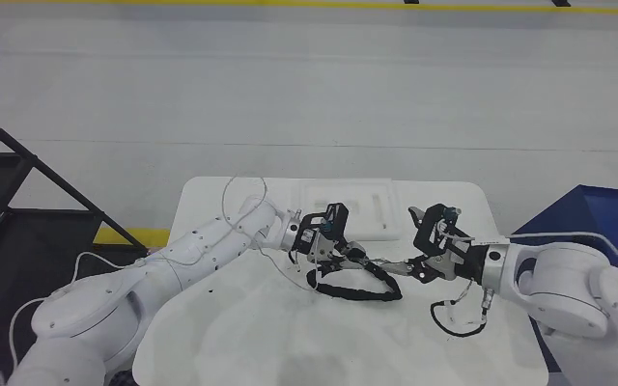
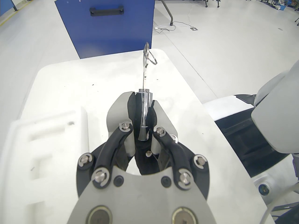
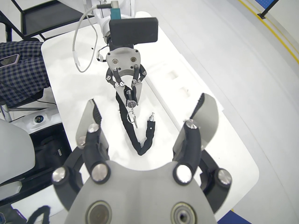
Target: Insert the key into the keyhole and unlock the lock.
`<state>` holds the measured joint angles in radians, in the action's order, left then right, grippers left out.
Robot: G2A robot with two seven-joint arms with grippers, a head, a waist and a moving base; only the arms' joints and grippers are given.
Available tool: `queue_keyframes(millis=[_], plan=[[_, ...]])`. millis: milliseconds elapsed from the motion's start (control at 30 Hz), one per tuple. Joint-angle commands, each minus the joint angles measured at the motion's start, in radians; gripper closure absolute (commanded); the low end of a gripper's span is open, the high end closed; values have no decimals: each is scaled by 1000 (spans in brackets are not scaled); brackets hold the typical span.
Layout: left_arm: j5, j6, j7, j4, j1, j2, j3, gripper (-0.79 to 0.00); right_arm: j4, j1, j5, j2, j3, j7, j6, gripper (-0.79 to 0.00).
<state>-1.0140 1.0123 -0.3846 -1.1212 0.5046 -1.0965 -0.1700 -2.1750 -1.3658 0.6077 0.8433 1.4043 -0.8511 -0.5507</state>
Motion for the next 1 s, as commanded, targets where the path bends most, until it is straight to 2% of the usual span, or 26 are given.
queue_keyframes(millis=[0, 267, 500, 533, 567, 600, 633, 833, 967], plan=[[15, 0, 12, 2, 22, -2, 0, 0, 0, -12, -3, -1, 18, 16, -4, -785], [54, 0, 82, 44, 98, -30, 0, 0, 2, -40, 4, -5, 48, 59, -36, -785], [67, 0, 183, 75, 149, -66, 0, 0, 29, -28, 21, -3, 18, 89, -63, -785], [69, 0, 203, 80, 153, -70, 0, -22, 36, -25, 24, -2, 10, 93, -65, -785], [76, 0, 219, 83, 155, -75, 0, -166, 42, -20, 26, -2, 2, 96, -67, -785], [80, 0, 240, 85, 159, -79, 0, -428, 48, -15, 28, -1, -7, 100, -69, -785], [86, 0, 263, 87, 162, -83, 0, -785, 56, -10, 30, 0, -17, 102, -69, -785], [150, 0, 345, 92, 145, -95, 0, -785, 98, 37, 34, 6, -74, 109, -86, -785], [175, 0, 344, 73, 104, -84, 0, -785, 150, 78, 30, 12, -113, 113, -105, -785]])
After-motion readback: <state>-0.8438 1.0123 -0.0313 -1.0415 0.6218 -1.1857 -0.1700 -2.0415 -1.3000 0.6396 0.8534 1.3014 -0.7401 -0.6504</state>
